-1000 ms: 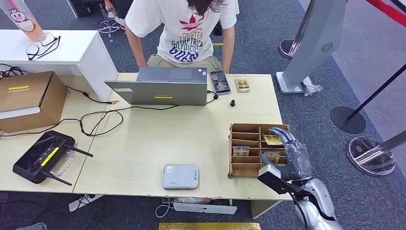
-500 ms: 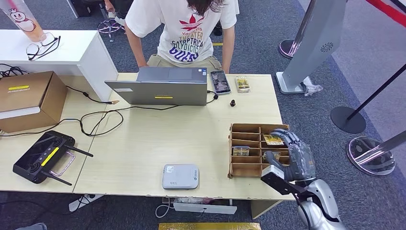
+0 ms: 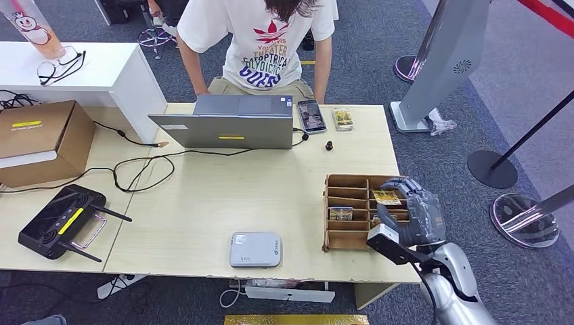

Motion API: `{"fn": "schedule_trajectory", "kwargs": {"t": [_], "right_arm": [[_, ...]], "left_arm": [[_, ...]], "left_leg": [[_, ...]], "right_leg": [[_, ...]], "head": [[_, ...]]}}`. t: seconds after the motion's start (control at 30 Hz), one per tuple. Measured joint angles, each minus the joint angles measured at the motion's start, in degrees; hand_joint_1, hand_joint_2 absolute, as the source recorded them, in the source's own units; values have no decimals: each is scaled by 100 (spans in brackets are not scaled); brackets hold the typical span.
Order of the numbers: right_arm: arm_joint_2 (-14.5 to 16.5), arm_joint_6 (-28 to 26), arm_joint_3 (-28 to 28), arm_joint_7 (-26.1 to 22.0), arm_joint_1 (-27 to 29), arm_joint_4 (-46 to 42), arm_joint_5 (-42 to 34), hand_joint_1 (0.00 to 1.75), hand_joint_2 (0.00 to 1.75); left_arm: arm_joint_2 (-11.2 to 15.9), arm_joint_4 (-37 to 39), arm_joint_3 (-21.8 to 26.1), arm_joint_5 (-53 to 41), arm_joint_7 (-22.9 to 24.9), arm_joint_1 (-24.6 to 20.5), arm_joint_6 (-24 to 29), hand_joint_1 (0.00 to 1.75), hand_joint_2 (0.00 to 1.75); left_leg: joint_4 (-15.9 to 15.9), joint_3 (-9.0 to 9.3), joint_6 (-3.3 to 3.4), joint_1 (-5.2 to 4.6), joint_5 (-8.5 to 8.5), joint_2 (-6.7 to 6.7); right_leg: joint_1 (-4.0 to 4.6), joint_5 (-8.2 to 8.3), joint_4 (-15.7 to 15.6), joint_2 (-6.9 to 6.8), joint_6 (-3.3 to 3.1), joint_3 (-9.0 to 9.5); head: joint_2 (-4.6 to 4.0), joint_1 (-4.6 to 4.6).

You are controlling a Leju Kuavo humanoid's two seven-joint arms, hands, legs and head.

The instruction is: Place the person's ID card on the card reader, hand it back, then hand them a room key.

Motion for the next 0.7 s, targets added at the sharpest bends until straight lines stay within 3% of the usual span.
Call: {"fn": "schedule_trajectory", "kwargs": {"t": [0.7], "right_arm": [[89, -33, 108, -39, -274, 582, 15, 93, 175]], "left_arm": [[0, 0, 0, 4, 0, -2, 2, 0, 0]], "left_leg": [[0, 0, 0, 0, 0, -1]], "right_leg": [[0, 0, 0, 0, 0, 0]], "head": [[0, 0]]}}
